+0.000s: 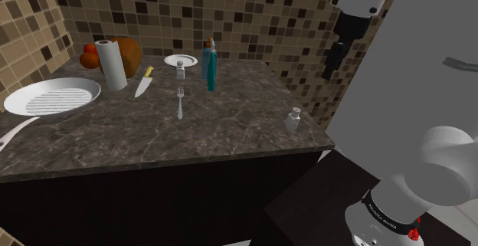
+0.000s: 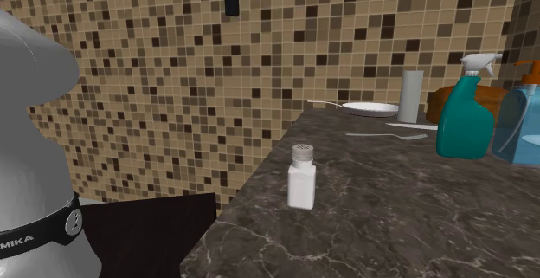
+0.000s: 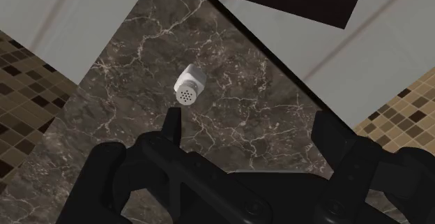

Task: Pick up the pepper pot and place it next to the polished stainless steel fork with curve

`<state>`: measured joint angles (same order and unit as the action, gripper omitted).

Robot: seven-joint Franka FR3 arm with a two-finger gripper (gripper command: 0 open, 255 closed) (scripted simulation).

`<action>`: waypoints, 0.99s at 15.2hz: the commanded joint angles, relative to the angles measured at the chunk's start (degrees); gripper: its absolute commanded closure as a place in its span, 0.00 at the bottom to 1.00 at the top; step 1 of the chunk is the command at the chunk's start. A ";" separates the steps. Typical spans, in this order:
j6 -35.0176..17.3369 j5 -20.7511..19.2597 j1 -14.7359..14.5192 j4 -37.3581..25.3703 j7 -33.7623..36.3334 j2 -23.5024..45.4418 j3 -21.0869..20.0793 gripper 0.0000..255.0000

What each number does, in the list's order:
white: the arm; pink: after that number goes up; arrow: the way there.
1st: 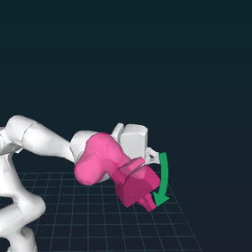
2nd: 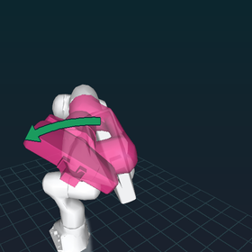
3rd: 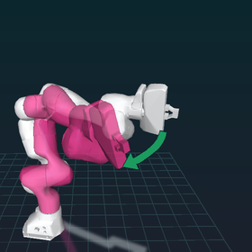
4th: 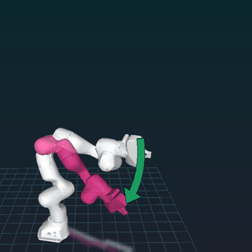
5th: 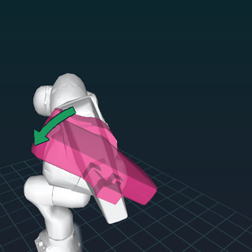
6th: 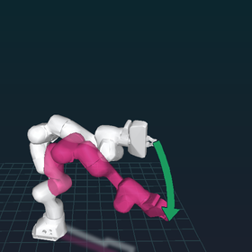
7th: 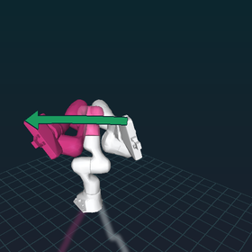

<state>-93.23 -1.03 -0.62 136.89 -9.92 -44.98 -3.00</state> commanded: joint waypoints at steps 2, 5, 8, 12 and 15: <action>-1.86 -0.25 0.06 1.26 -0.69 0.73 0.48 0.00; -7.57 -0.97 0.27 4.60 -2.75 3.45 1.92 0.00; -13.44 -1.65 0.52 7.27 -4.78 7.02 3.33 0.00; -21.43 -2.42 0.85 9.69 -7.49 13.07 5.19 0.00; -27.43 -2.81 1.02 10.62 -9.54 18.52 6.55 0.00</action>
<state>-118.66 -3.70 0.33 147.43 -18.73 -28.39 3.10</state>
